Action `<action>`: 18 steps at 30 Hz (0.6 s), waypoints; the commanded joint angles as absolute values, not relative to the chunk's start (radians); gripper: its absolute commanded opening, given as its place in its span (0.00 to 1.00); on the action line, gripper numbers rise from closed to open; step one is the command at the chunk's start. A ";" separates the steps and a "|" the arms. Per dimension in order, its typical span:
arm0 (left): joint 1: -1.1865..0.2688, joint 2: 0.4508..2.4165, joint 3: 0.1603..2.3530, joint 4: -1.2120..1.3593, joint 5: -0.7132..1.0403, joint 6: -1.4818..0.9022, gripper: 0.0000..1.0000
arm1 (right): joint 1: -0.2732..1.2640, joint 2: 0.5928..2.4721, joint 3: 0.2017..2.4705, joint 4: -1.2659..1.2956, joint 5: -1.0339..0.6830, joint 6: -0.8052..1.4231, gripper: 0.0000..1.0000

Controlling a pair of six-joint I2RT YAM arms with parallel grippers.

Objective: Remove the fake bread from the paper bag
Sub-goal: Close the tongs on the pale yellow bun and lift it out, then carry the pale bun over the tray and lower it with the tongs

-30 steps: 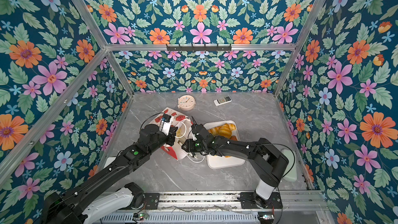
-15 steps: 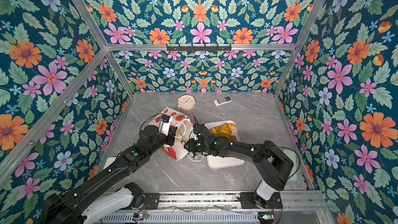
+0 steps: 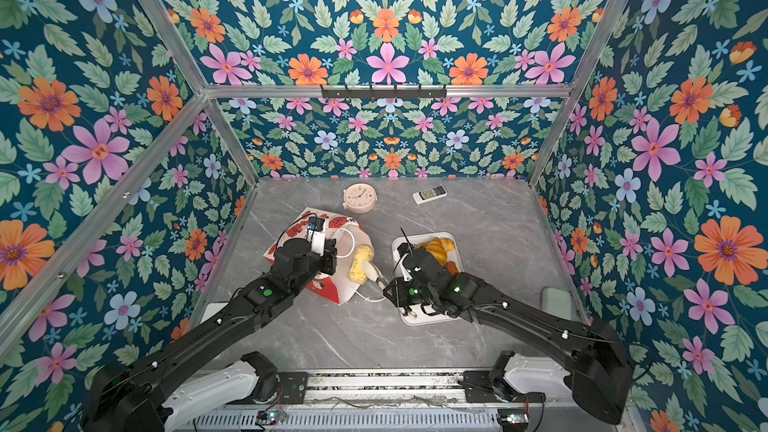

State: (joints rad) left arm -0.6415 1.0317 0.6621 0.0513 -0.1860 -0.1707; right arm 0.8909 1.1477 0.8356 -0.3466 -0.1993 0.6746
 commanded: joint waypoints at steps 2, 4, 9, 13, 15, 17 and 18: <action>-0.640 1.050 0.675 0.078 -0.230 -0.186 0.03 | 0.891 1.026 0.845 -0.545 -0.142 0.622 0.24; -0.640 1.052 0.672 0.079 -0.231 -0.188 0.03 | 0.890 0.975 0.873 -0.657 -0.093 0.611 0.24; -0.640 1.037 0.654 0.083 -0.234 -0.190 0.03 | 0.891 0.917 0.999 -0.986 0.122 0.583 0.25; -0.640 1.028 0.642 0.083 -0.232 -0.189 0.03 | 0.891 0.966 1.107 -1.171 0.262 0.571 0.25; -0.640 1.021 0.638 0.084 -0.231 -0.189 0.03 | 0.890 1.008 1.150 -1.238 0.308 0.573 0.25; -0.640 1.013 0.632 0.084 -0.232 -0.190 0.03 | 0.893 1.056 1.193 -1.301 0.348 0.580 0.25; -0.640 1.006 0.628 0.084 -0.233 -0.189 0.03 | 0.896 1.078 1.215 -1.334 0.370 0.584 0.25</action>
